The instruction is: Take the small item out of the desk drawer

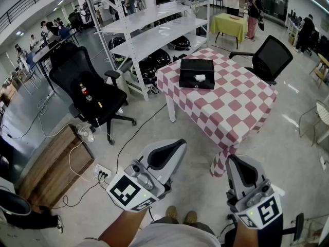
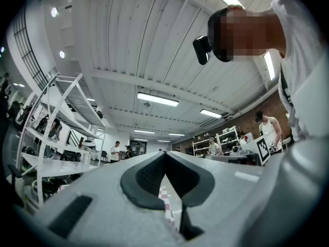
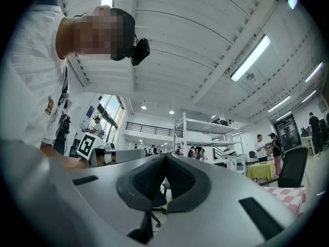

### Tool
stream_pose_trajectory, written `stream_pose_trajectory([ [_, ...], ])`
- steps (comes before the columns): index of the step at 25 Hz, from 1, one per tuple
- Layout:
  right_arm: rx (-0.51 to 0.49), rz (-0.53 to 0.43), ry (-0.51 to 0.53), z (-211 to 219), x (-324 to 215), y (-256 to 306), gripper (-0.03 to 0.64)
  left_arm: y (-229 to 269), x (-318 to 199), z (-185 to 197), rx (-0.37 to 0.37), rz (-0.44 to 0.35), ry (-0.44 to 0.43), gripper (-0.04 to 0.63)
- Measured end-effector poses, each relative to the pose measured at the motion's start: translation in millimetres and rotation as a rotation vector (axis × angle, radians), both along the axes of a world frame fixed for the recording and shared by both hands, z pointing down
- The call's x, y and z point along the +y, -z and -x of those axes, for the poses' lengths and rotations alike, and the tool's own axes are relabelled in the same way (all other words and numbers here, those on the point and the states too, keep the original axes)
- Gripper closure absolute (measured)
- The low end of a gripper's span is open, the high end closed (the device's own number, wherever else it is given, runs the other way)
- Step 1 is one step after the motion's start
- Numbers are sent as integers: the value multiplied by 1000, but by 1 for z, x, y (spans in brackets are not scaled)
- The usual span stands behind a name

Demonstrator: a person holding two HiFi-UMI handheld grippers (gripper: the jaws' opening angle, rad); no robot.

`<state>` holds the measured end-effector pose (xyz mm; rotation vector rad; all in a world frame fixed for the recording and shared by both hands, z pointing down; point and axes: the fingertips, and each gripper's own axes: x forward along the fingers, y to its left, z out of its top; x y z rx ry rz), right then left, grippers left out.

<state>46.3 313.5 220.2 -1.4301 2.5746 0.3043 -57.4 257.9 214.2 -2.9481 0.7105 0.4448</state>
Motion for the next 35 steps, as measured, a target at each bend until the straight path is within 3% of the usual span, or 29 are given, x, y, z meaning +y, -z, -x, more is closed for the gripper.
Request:
stream_pose_trajectory([
  [20,-14,9,36,27,-21,5,606,2,-19,30,6,-2,15,580],
  [35,22,2,-22,58,-50,4,606,-3,-54,73,32,-20,-9,581],
])
